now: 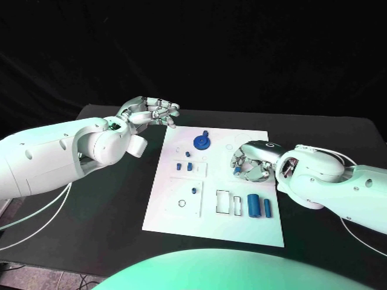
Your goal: Assemble the parts on the task board
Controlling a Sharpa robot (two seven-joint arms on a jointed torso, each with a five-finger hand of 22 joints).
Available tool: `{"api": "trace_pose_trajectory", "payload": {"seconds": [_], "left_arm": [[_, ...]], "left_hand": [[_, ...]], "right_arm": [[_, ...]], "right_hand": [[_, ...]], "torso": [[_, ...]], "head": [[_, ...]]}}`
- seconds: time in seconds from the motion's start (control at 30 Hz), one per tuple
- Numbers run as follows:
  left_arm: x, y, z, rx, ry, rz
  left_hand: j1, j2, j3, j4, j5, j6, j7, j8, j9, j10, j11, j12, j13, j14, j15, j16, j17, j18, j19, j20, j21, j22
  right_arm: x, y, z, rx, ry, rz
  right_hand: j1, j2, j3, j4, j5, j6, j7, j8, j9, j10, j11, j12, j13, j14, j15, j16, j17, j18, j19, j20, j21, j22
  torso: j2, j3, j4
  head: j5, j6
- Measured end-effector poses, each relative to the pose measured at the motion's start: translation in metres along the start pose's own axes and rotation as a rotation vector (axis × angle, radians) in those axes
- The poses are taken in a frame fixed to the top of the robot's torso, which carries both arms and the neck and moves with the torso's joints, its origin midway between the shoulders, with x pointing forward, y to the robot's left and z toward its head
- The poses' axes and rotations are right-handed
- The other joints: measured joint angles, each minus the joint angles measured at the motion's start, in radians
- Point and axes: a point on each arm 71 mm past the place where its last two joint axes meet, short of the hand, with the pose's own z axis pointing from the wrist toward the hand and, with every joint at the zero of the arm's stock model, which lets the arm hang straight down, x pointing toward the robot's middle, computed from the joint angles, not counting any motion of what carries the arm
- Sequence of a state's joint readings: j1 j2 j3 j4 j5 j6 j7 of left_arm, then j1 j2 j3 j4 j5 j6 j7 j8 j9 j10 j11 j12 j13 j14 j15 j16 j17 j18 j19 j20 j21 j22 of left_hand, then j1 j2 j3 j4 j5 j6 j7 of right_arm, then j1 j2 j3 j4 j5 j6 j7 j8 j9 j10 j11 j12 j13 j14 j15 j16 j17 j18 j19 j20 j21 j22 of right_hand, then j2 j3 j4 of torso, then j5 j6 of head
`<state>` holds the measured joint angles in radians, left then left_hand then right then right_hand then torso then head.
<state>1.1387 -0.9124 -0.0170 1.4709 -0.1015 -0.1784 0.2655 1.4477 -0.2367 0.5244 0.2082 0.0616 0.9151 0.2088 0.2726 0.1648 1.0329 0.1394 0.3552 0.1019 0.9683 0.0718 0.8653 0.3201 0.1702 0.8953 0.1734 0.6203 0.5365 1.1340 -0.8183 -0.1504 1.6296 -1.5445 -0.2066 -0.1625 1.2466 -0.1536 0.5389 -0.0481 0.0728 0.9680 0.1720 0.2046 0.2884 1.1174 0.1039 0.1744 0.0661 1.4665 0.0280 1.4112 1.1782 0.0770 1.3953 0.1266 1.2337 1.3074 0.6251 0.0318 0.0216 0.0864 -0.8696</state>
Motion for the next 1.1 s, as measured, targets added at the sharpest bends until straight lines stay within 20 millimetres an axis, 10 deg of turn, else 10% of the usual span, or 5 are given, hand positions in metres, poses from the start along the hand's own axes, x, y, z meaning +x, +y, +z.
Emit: {"api": "trace_pose_trajectory", "payload": {"seconds": [1.1], "left_arm": [[-0.002,0.0,-0.001,-0.004,-0.006,0.002]], "left_hand": [[0.0,0.0,-0.003,0.003,0.0,0.0,0.0,0.0,-0.001,-0.007,0.0,0.0,0.0,0.0,0.0,0.0,0.0,0.0,0.007,0.0,-0.004,-0.003]], "right_arm": [[-0.006,0.01,-0.012,-0.03,-0.083,-0.014]], "right_hand": [[0.06,0.044,0.097,-0.054,-0.027,0.084,-0.027,0.036,0.026,0.057,0.014,0.0,0.003,0.002,-0.03,0.002,0.0,-0.004,0.055,-0.028,0.1,0.001]], "torso": [[-0.002,0.0006,-0.0007]], "head": [[-0.003,0.001]]}}
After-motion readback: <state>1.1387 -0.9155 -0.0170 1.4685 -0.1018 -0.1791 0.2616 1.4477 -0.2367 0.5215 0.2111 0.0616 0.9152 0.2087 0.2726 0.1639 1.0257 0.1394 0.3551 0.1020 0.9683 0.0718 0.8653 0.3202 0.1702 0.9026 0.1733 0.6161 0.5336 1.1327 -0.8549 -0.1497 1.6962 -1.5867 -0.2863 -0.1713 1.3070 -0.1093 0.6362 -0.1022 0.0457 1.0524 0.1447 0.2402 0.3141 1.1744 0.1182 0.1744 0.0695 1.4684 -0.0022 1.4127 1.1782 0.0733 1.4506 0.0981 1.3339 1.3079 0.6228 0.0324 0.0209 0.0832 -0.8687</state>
